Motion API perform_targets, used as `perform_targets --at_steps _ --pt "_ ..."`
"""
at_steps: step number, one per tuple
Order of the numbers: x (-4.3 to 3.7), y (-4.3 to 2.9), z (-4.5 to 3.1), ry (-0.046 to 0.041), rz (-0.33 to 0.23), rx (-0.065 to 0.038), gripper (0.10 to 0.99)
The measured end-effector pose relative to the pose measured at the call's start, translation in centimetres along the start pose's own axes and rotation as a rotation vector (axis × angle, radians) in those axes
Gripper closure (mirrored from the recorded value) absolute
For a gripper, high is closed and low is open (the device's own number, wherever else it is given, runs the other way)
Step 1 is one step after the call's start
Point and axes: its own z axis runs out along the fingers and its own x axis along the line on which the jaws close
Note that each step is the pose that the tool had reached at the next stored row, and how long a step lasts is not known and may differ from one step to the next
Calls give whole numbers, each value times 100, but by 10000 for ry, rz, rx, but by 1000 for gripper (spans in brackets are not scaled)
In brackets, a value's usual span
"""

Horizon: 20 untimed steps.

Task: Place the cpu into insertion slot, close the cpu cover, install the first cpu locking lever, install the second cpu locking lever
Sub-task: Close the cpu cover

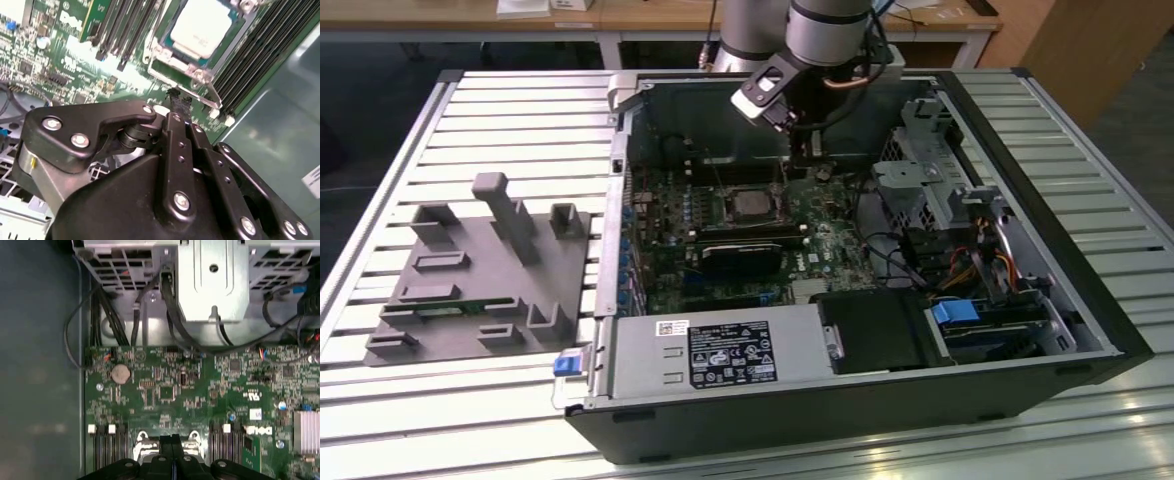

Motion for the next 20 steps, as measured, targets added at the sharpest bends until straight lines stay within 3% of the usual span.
perform_targets --at_steps 11,20 --pt "-3 -105 0 0 -1 -8 984" --pt "-31 -242 29 3 -1 -60 984"
